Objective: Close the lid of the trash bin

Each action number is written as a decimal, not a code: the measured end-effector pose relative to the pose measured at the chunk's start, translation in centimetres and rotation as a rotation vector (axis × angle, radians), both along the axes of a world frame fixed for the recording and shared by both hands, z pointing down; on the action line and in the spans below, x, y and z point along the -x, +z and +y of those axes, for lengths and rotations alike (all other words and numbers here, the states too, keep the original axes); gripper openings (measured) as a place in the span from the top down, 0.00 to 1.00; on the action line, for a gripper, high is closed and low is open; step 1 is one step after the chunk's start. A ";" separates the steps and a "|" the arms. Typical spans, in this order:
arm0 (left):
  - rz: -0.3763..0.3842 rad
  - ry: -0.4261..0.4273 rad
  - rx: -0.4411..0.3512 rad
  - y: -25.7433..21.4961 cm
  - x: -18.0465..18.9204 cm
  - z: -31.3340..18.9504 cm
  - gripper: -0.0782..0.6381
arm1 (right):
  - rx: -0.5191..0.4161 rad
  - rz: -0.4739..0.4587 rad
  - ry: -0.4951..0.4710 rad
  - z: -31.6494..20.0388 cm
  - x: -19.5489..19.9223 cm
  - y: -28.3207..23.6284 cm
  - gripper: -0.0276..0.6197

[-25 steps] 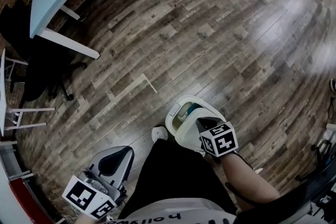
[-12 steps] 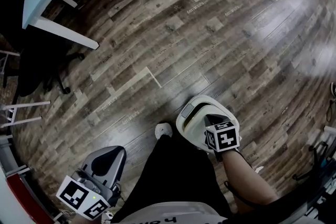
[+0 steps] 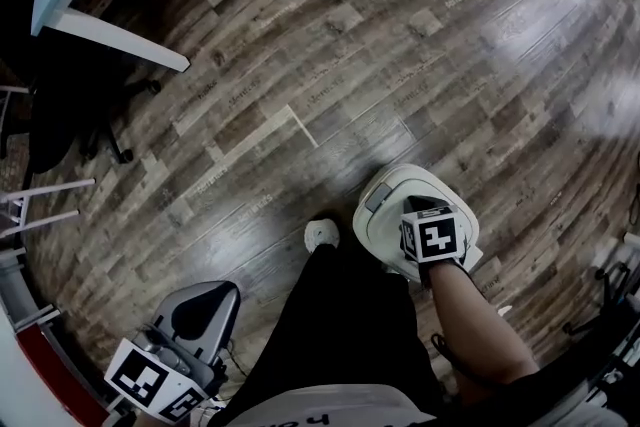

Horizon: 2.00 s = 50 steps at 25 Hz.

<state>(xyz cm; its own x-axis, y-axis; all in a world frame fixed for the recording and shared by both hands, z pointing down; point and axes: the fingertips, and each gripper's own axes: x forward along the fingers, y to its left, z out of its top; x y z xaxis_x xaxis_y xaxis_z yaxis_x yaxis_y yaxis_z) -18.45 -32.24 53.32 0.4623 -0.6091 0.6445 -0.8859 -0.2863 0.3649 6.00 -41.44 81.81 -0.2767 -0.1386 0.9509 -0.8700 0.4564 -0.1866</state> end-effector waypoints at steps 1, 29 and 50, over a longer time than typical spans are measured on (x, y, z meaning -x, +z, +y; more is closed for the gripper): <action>-0.006 -0.002 0.001 0.1 0.4 0.3 0.88 | 0.004 0.009 -0.001 0.0 0.1 0.3 0.94; 0.119 -0.091 -0.136 -7.6 -6.9 2.1 0.88 | -0.131 -0.330 0.121 -0.1 -5.4 -15.3 0.94; 0.282 0.236 -0.472 -22.8 -22.5 1.3 0.88 | -0.723 -0.705 0.036 9.5 -13.8 -52.2 0.94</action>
